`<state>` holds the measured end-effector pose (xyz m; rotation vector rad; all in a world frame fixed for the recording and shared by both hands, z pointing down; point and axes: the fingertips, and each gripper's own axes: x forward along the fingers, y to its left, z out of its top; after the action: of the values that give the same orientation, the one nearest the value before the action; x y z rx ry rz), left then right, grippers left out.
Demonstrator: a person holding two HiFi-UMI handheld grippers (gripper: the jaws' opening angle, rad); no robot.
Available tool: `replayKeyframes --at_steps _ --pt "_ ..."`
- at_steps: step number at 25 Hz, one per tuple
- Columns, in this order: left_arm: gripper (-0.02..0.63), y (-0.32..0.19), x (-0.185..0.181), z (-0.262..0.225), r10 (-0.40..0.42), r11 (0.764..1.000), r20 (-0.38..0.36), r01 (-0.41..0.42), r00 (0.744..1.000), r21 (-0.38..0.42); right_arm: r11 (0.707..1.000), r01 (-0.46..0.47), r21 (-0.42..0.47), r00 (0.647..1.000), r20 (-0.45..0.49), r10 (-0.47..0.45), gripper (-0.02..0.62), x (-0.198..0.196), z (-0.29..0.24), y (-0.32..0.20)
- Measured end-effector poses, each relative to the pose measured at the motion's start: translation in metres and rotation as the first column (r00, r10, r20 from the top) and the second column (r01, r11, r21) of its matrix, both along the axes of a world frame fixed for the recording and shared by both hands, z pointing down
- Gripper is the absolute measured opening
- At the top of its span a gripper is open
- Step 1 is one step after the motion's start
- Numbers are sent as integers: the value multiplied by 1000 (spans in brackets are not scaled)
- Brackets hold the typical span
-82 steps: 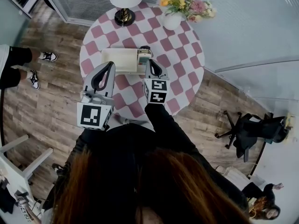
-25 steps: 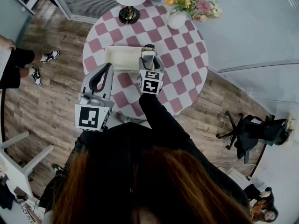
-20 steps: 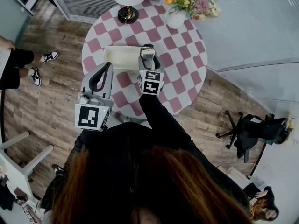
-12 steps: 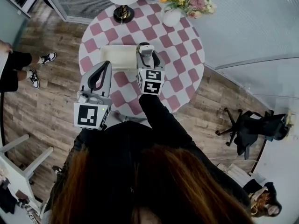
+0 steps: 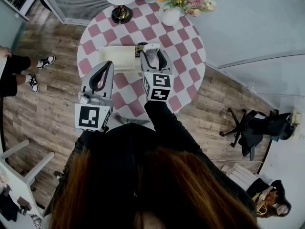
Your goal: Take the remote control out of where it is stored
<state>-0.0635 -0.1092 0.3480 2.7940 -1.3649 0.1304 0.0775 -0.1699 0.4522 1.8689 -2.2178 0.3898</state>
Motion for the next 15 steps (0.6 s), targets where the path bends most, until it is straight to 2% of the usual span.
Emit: replayKeyframes --at_steps 5,15 --pt "9 1 7 -1 12 1000 -5 -12 1000 3 1000 5 -2 1000 -15 -5 245 10 -4 16" --pt "9 0 21 1 39 999 -6 -39 999 0 998 -18 -63 1000 -12 18 246 40 14 61"
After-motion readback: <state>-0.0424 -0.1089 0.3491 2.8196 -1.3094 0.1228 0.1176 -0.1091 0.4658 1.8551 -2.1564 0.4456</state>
